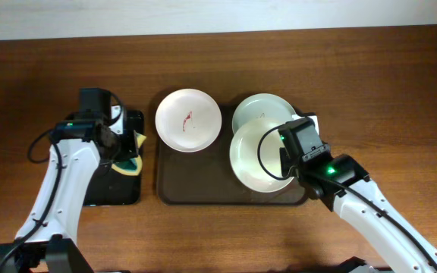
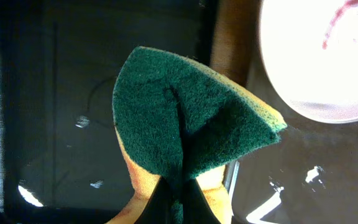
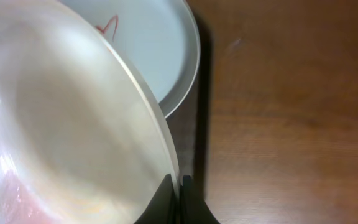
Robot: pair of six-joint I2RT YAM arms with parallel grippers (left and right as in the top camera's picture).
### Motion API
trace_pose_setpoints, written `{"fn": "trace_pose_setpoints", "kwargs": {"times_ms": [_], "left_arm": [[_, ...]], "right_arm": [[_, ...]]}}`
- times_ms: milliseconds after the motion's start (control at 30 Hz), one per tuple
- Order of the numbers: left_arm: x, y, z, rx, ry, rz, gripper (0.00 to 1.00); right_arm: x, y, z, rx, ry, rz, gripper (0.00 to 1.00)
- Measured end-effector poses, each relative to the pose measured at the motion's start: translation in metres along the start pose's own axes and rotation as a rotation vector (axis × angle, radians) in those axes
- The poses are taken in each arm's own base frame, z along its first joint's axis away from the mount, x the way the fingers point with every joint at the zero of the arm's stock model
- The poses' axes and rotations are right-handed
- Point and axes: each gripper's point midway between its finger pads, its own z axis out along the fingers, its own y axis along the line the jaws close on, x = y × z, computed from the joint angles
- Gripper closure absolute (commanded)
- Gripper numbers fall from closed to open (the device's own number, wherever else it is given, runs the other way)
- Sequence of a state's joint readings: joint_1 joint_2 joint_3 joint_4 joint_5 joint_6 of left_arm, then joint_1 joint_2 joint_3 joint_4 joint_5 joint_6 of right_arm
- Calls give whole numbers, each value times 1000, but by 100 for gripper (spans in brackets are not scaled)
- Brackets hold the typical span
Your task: Clean dirty plates on tray and stack at the side
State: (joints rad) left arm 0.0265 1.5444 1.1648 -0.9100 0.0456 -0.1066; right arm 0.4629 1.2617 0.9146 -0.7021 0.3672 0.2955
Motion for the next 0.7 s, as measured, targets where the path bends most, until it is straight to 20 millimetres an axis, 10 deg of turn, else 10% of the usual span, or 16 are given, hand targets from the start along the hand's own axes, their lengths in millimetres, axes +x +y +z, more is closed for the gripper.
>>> {"fn": "trace_pose_setpoints", "kwargs": {"times_ms": [233,500,700], "left_arm": [[0,23,8,-105,6,-4,100],[25,37,65,-176,179,-36,100],[14,16,73,-52,141,-69,100]], "right_arm": [[-31,22,-24,135,-210,-236,96],[-59,27,-55,321,-385,-389,96],[-61,21,-58,358,-393,-382,96]]}}
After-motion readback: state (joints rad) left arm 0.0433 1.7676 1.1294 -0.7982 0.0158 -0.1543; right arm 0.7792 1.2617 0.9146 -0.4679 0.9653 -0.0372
